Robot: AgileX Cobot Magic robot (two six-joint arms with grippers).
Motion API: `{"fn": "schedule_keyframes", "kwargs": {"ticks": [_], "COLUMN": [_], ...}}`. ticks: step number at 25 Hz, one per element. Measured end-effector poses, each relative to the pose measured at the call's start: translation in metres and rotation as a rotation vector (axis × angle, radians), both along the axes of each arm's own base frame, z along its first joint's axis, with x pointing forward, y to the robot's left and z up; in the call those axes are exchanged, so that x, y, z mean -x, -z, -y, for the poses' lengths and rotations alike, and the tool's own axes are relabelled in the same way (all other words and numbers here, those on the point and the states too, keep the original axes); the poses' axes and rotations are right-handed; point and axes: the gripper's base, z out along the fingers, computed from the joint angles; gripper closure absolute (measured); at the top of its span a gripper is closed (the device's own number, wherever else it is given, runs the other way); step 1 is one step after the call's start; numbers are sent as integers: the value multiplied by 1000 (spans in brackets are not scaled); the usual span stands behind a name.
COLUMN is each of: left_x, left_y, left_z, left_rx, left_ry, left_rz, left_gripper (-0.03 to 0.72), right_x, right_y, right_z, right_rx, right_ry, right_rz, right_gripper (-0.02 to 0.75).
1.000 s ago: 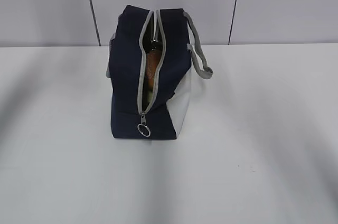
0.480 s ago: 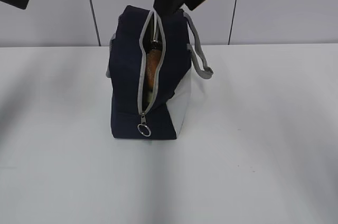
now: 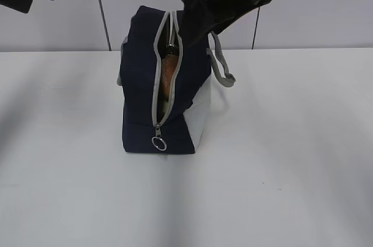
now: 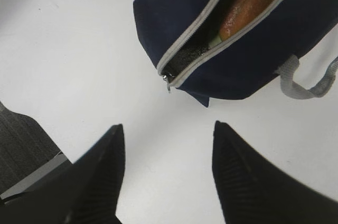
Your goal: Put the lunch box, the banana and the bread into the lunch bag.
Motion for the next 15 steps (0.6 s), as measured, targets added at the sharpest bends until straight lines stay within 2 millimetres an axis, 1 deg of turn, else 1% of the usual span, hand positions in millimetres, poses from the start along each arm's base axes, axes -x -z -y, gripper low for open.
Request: {"fn": "schedule_keyframes", "kwargs": {"ticks": [3,7,15], "left_x": [0,0,0], "left_y": [0,0,0], "left_z": [0,0,0], "left_rx": [1,3,5], "left_ry": [0,0,2], "left_rz": [0,0,0], "left_gripper": [274,274,274], "right_x": [-3,-2,15], "right_y": [5,12,41], "right_z": [-1,-2,-9], "right_rx": [12,10,-149], "right_ry": [-5,-42,-182], "right_rz": [2,19,75], "right_gripper": [363,365,366]}}
